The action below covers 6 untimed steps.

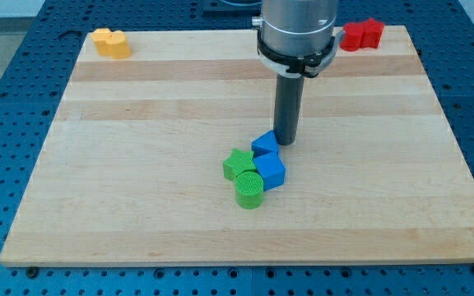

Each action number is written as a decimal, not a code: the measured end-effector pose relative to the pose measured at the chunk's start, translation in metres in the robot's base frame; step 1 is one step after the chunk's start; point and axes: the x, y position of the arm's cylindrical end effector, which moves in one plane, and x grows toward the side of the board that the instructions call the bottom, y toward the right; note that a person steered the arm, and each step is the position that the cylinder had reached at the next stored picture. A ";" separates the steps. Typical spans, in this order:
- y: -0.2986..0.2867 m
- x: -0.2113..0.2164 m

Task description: Move your arm towards the top right

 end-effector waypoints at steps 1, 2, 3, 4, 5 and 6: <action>0.000 0.004; 0.000 0.006; 0.029 0.001; 0.105 -0.036; 0.186 -0.101; 0.280 -0.162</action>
